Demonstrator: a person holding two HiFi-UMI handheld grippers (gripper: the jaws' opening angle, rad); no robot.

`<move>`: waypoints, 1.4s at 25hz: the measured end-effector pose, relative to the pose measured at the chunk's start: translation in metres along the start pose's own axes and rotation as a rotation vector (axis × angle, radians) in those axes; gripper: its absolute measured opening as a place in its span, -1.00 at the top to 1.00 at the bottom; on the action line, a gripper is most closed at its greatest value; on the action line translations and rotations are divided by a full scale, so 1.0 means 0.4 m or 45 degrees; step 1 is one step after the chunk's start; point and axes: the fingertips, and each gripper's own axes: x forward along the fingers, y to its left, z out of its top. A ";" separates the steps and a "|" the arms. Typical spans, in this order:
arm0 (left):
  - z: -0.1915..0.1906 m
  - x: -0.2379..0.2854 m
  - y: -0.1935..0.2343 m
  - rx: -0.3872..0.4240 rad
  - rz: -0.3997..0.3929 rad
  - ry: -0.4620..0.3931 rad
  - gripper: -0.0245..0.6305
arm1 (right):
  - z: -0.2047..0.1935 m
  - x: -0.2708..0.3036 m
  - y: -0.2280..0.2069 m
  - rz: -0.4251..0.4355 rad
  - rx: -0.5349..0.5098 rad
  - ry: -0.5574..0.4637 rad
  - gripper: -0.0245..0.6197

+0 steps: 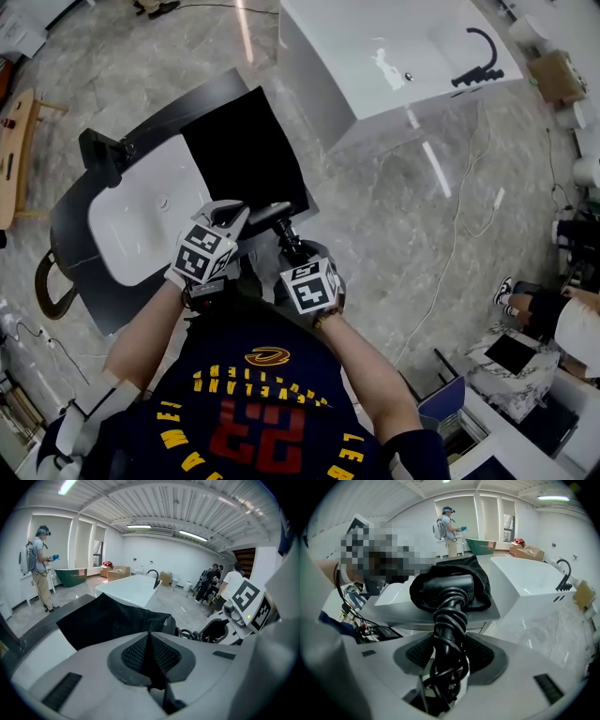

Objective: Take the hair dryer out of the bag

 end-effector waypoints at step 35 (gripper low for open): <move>-0.101 -0.072 -0.074 0.151 0.048 -0.003 0.40 | 0.416 -0.036 -0.050 0.142 0.071 -0.170 0.25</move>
